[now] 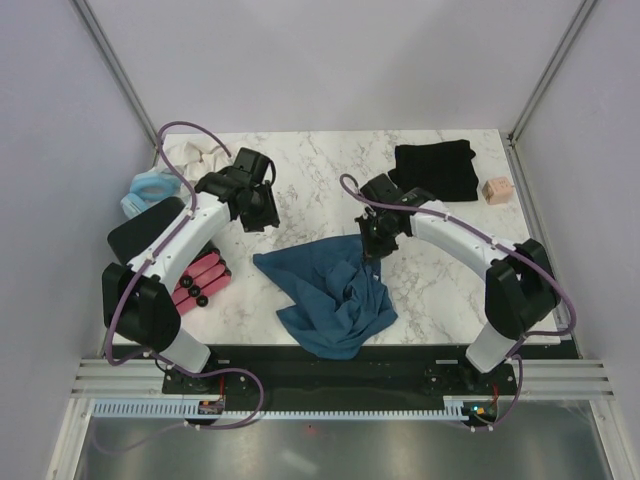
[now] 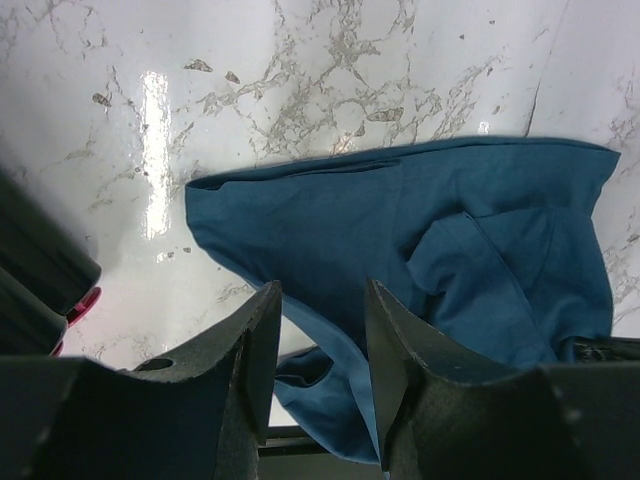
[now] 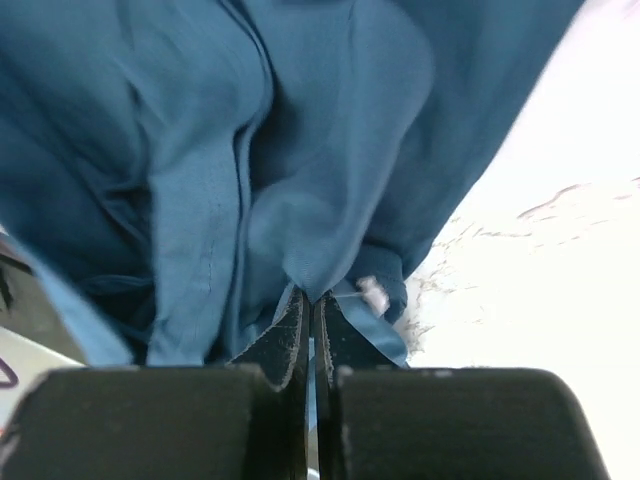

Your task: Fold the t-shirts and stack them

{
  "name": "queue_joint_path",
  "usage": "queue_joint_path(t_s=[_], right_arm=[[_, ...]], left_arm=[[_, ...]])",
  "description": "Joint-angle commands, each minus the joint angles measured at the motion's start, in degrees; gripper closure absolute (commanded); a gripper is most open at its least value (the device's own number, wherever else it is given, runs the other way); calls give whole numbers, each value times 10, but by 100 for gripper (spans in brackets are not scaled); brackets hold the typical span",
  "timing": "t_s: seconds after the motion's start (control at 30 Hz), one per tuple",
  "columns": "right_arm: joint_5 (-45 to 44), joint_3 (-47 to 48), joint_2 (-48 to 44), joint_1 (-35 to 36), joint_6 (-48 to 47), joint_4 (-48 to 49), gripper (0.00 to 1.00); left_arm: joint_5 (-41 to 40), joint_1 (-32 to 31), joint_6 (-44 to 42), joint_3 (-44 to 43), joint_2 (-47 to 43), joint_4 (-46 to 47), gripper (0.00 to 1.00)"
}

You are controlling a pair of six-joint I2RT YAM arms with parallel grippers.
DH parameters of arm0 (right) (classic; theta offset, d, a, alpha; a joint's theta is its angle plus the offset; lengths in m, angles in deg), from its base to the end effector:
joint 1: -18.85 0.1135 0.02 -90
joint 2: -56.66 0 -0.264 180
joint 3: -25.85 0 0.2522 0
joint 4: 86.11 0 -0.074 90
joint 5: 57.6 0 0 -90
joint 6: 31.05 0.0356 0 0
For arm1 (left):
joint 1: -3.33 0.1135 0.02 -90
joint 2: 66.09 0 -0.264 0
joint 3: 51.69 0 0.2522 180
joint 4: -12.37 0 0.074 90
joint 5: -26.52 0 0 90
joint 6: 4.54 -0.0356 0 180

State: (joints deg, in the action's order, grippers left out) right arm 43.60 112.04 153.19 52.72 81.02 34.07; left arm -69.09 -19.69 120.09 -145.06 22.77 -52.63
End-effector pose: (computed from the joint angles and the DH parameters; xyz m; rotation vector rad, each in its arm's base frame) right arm 0.2744 0.1925 0.2281 -0.3460 2.8669 0.4869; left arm 0.2959 -0.1220 0.3020 -0.3004 2.6187 -0.2215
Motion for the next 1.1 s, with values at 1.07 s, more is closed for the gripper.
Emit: queue_joint_path(t_s=[1.07], right_arm=[[-58, 252, 83, 205, 68, -50, 62]], left_arm=[[-84, 38, -43, -135, -25, -69, 52]])
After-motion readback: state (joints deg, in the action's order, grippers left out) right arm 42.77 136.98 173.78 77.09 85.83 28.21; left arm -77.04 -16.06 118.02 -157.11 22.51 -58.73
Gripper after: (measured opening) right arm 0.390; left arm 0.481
